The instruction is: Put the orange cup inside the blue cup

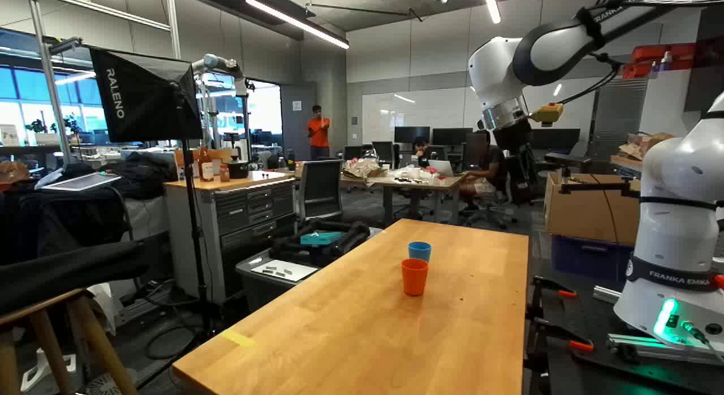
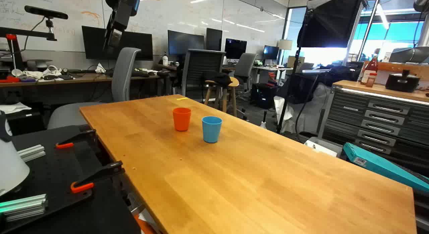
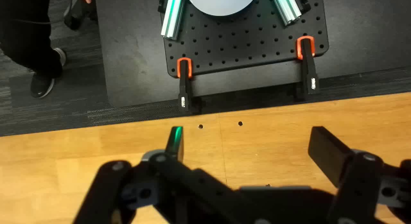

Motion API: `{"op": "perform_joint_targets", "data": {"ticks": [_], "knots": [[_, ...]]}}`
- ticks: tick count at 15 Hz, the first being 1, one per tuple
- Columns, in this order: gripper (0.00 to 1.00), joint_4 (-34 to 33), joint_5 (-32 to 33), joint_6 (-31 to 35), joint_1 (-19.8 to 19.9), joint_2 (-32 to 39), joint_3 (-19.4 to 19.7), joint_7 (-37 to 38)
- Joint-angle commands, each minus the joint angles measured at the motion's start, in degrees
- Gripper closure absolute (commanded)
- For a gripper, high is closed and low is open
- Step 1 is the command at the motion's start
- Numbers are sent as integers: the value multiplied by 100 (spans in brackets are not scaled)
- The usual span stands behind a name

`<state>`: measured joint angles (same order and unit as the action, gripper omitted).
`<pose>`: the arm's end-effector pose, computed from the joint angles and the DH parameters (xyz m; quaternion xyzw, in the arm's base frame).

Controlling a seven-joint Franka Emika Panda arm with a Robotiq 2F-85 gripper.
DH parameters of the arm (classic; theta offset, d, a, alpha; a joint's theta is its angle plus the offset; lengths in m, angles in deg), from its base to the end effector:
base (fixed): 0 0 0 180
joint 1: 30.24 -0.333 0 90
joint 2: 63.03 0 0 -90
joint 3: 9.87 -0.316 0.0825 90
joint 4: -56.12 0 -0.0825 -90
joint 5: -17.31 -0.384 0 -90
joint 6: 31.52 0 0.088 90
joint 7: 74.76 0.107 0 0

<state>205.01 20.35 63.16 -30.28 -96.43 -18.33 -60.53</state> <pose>0.3191 0.0415 0.4188 0.9790 -0.0613 -0.1679 0.0982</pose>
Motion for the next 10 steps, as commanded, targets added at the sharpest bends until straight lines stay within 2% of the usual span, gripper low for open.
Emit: {"op": "perform_joint_targets", "data": {"ticks": [1, 6, 7, 10], "knots": [[0, -13, 23, -11, -65, 7, 57, 28], [0, -15, 23, -10, -65, 6, 57, 28], [0, 103, 89, 413, -109, -20, -16, 55], [0, 186, 104, 1781, -267, 490, -242, 146]]}}
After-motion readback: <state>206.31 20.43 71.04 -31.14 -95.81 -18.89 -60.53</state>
